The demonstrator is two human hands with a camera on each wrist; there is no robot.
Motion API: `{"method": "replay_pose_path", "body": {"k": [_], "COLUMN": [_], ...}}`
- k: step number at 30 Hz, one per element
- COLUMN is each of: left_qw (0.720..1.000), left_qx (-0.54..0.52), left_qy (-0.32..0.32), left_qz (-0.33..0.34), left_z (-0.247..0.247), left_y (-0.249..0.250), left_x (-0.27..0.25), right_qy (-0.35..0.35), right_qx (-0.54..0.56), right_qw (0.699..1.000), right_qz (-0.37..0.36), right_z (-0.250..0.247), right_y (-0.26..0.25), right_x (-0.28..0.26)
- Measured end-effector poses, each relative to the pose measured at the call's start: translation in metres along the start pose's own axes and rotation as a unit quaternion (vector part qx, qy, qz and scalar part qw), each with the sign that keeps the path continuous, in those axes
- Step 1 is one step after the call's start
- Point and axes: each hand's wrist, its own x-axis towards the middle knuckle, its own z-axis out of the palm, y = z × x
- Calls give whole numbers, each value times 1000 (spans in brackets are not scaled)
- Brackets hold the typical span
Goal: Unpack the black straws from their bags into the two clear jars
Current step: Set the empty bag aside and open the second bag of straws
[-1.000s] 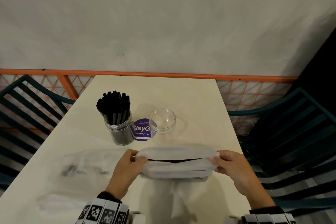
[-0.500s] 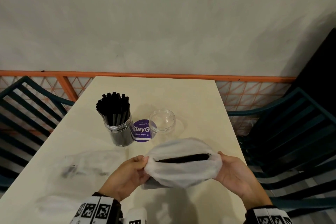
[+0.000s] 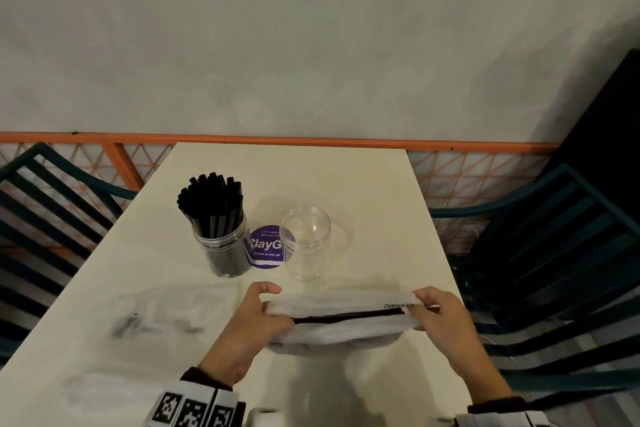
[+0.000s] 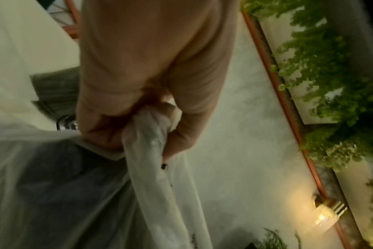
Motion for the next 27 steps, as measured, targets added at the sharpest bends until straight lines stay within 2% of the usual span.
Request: {"method": "replay_pose_path", "body": {"k": [2,5,7,9,13,17,20,22,25,27], "left_qw": [997,970,950,951,977,995,985,969,956,955], "left_qx": [58,166,223,239,164,6,-144,-223,-266,-259], "left_qy": [60,175,207,185,126,103,71,59,13,-11], "left_qz": [-3,39,68,71,49,-18,-61,-88,-125,-141], "left_z": [-1,-10,-16,-19,-17,-17,-18,-19,-23,-22], "left_y": [-1,-7,-12,-19,-30,-27,-18,-12,-9,-10], "left_x": [4,8,9,10,17,18,15,14,13,12], "right_qy": [22,-4,-30,-59,-108,-123,-128,-149,-177,-165], "right_qx": [7,114,164,194,255,306,342,385,438,446], "right_qw": [1000,992,982,973,952,927,904,874,836,834], "right_qz": [2,55,90,112,133,175,224,258,279,280], "right_z": [3,-3,-9,-11,-7,0,3,1,-7,-13], "right_y": [0,-4,-8,-9,-12,-9,-3,-1,-7,-7], "right_x": [2,3,2,2,-4,-6,-4,-4,-6,-3]}}
